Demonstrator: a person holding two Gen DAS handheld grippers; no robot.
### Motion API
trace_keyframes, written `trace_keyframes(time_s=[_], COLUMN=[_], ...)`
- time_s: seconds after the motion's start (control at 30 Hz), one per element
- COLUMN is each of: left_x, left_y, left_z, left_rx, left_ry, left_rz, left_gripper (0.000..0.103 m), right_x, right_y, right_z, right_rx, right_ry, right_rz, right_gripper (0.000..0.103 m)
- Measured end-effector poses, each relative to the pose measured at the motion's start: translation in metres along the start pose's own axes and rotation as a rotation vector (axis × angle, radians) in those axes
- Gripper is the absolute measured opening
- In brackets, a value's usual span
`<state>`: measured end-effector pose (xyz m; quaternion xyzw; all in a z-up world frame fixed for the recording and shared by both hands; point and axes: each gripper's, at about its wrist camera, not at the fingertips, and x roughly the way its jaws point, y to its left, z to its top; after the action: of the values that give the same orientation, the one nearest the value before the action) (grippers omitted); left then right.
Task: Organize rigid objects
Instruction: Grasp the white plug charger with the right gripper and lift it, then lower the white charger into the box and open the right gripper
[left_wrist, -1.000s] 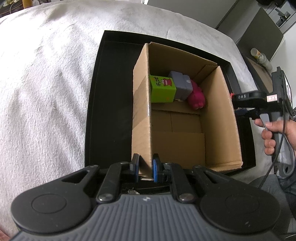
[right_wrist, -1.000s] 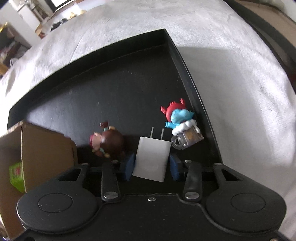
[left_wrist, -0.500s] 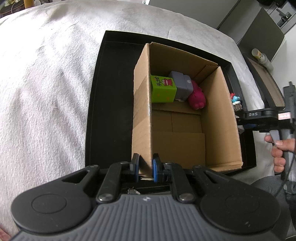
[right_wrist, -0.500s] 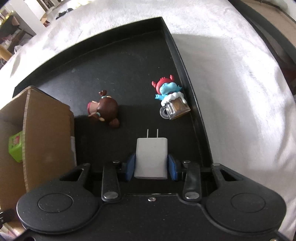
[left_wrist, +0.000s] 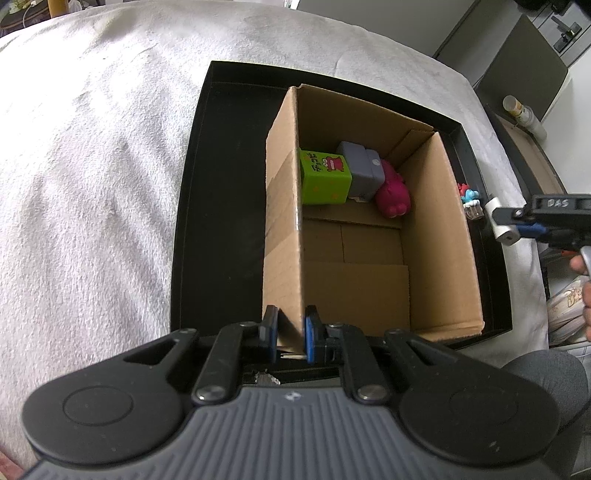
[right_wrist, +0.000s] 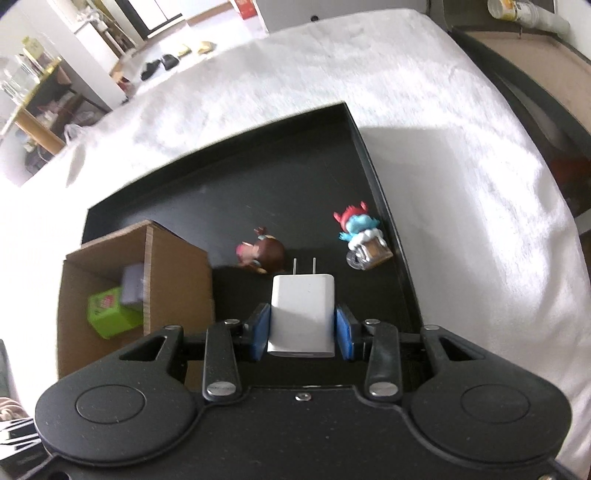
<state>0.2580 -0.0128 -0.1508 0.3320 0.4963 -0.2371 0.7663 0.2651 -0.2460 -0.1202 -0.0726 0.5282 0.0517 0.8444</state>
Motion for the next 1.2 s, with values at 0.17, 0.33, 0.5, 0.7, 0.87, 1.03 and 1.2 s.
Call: trace_keyframes(time_s=[0.17,0.33,0.5,0.7,0.87,1.03,1.2], left_x=[-0.001,-0.001,0.0,0.002,0.001,0.002,0.002], left_y=[0.0,-0.001,0.0,0.0,0.001,0.001,0.002], left_z=[0.0,0.001,0.001,0.0,-0.001,-0.001,-0.001], left_rx=[-0.002,-0.004,-0.004,-0.005,-0.007,-0.007,-0.003], left_ry=[-0.002,-0.008,-0.01,-0.012,-0.015,-0.017,-0.018], left_rz=[-0.003,-0.013,-0.022,-0.029,-0.031,-0.033,-0.035], left_gripper=[0.013,0.014,0.014,0.014,0.014,0.014,0.014], right_x=[-0.015,-0.03,-0.039,-0.045,-0.04,-0.028,-0.014], right_y=[0.011,0.026,0.045,0.073,0.097,0.12,0.14], right_z=[0.005,0.012,0.013,0.012,0.004,-0.006,-0.017], right_rx=[0.002,-0.02,-0.041,-0.078,-0.102,-0.129,-0.15], right_ry=[-0.038,-0.072,-0.093,-0.097,-0.081,-0.052,-0.025], right_rz=[0.049,0.087,0.125,0.159,0.187,0.199,0.201], right_gripper=[0.037,0.037,0.037,0.037,0.037,0.037,0.037])
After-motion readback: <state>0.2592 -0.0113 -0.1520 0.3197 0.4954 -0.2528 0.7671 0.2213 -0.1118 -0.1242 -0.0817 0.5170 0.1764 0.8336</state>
